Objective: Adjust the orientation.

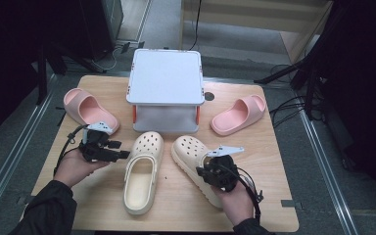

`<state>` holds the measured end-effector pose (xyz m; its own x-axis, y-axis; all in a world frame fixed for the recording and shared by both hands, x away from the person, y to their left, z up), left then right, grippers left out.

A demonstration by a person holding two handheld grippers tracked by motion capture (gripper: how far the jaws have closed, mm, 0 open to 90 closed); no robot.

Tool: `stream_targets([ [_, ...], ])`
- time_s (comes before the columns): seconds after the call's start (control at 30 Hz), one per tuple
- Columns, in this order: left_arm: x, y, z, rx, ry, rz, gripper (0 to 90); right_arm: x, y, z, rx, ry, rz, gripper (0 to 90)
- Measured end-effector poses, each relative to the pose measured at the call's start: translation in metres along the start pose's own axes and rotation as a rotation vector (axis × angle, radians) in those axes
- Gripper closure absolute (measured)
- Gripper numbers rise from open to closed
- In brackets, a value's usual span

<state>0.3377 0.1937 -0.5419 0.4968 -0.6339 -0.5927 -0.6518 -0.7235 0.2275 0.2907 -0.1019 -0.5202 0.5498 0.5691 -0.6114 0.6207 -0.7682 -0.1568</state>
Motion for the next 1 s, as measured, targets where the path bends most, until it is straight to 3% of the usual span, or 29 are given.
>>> stream_targets([
  [0.47,0.001,0.003,0.005,0.008,-0.015,0.011,40.1,0.033,-0.014,-0.011,-0.047,-0.001,0.025,78.0],
  [0.73,0.001,0.004,0.007,0.02,-0.019,0.013,40.0,0.043,-0.021,-0.009,-0.046,0.0,-0.001,76.1],
  [0.9,-0.002,0.004,0.007,0.021,-0.009,0.016,41.6,0.03,-0.02,-0.015,-0.046,0.045,-0.037,70.0],
  [1.0,-0.005,0.003,0.007,0.027,-0.001,0.013,43.7,0.009,-0.015,-0.022,-0.044,0.094,-0.066,74.1],
])
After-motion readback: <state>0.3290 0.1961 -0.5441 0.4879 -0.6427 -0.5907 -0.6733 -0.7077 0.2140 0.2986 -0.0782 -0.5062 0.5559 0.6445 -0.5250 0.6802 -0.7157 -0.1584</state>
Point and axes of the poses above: each handheld gripper's, and its own axes: x roughly forward along the jaws, z roughly out of its underside, y roughly to its right, the point moved 8 cm from there along x, roughly forward along the jaws, and after that the axes turned 12 degrees about y, right-handed, at the moved point
